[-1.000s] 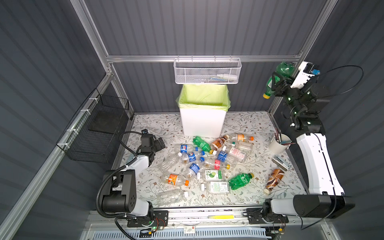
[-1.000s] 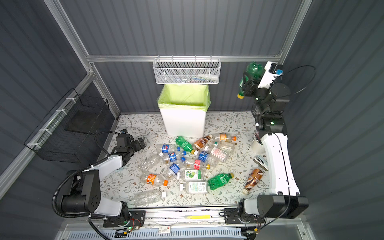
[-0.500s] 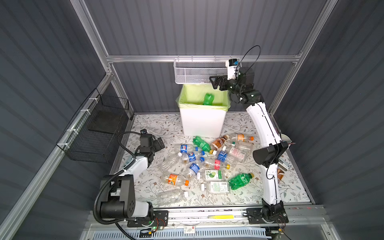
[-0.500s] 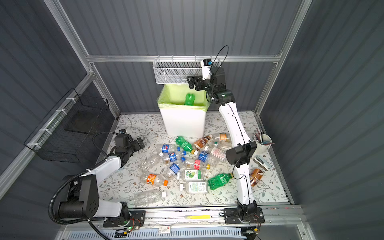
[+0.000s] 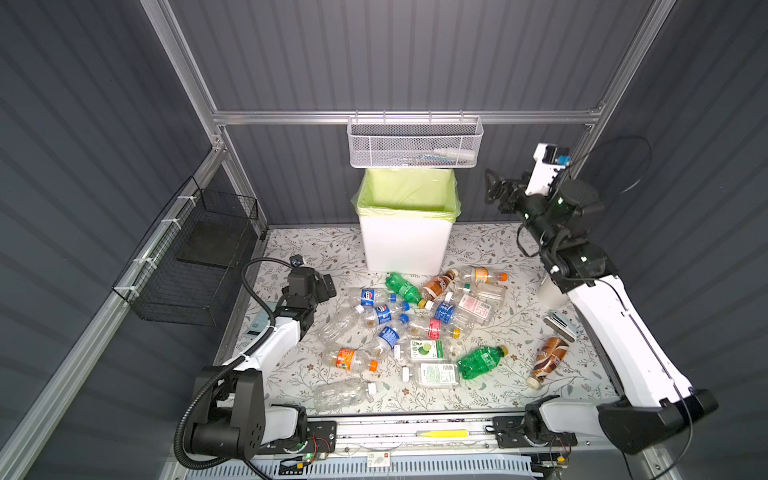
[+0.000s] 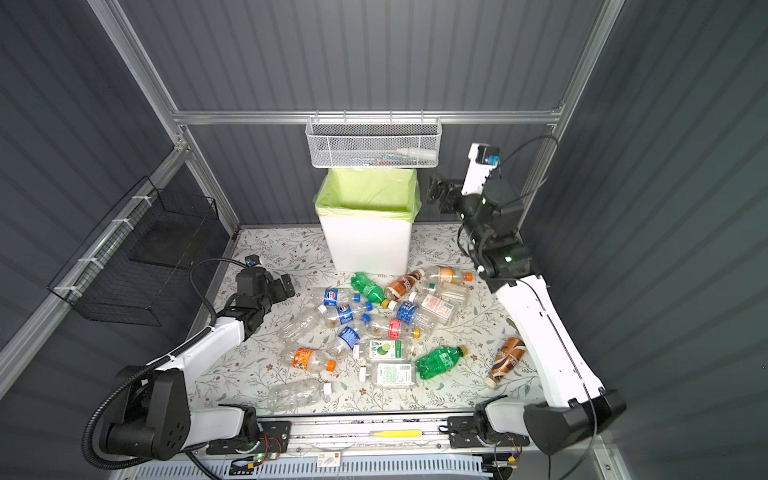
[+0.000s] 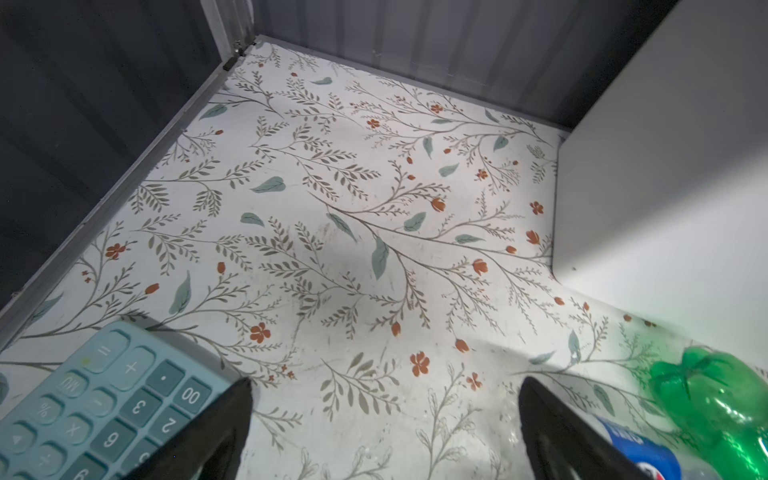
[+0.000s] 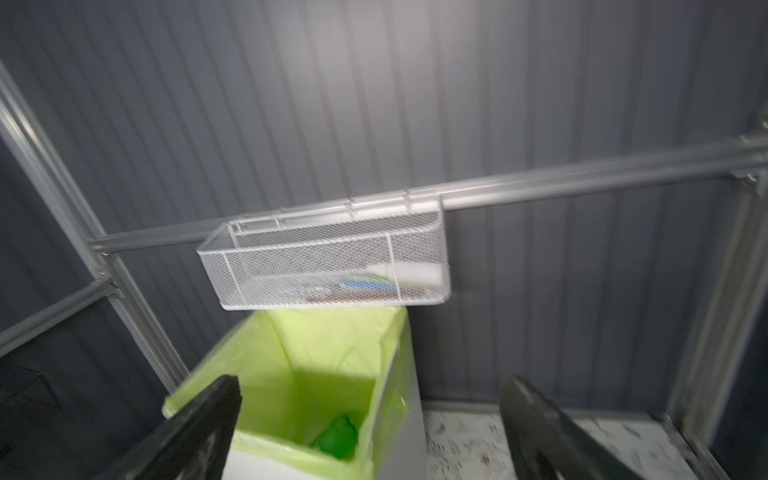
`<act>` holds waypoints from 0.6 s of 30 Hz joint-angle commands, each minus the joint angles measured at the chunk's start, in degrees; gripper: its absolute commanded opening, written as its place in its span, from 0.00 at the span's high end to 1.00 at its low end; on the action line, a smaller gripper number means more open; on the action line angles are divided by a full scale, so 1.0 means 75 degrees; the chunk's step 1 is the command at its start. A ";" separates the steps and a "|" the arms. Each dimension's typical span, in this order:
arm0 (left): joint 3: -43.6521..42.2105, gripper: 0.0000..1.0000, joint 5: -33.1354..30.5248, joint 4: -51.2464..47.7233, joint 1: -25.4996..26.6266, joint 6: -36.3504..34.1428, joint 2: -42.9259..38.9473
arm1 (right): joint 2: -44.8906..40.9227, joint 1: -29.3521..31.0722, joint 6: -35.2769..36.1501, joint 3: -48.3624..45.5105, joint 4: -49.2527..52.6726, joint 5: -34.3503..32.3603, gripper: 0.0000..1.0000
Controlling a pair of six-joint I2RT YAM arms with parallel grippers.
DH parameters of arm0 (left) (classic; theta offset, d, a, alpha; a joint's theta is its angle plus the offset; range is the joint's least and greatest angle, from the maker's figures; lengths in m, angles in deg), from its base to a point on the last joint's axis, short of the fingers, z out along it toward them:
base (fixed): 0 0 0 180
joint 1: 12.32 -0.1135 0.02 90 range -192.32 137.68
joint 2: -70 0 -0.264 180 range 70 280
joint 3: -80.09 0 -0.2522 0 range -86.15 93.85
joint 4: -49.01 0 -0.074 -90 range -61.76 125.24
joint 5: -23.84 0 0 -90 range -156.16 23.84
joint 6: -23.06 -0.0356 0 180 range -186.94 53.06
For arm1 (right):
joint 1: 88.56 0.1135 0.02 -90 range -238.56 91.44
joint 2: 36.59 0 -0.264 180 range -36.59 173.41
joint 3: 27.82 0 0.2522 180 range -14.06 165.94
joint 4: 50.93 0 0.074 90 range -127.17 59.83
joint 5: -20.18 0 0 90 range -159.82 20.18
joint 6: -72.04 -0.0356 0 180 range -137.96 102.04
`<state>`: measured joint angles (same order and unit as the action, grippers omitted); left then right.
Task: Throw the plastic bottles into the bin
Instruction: 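Swing the right gripper back down toward the brown coffee bottle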
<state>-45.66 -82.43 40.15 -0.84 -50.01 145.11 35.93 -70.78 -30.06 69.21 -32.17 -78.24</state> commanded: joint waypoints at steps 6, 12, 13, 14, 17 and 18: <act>-0.0183 0.00 -0.0667 -0.0185 0.0514 -0.0370 -0.0470 | -0.1731 -0.0179 -0.1883 -0.3866 0.1219 -0.2919 0.01; -0.0230 0.00 -0.0746 -0.0255 0.0701 -0.0429 -0.0546 | -0.2957 -0.0487 -0.3821 -0.5403 0.2787 -0.3983 0.01; -0.0229 0.00 -0.0731 -0.0246 0.0718 -0.0428 -0.0535 | -0.3133 -0.0587 -0.4171 -0.5567 0.3078 -0.4129 0.01; -0.0211 0.00 -0.0725 -0.0234 0.0741 -0.0439 -0.0516 | -0.3302 -0.0719 -0.4544 -0.5746 0.3316 -0.4175 0.01; -0.0175 0.00 -0.0696 -0.0231 0.0797 -0.0441 -0.0406 | -0.3678 -0.1167 -0.5328 -0.6185 0.3722 -0.4196 0.01; -0.0152 0.00 -0.0703 -0.0235 0.0810 -0.0452 -0.0366 | -0.3776 -0.1364 -0.5537 -0.6315 0.3828 -0.4155 0.01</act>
<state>-46.51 -87.04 39.06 4.80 -52.32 141.81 9.11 -78.45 -61.91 24.18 -10.08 -106.16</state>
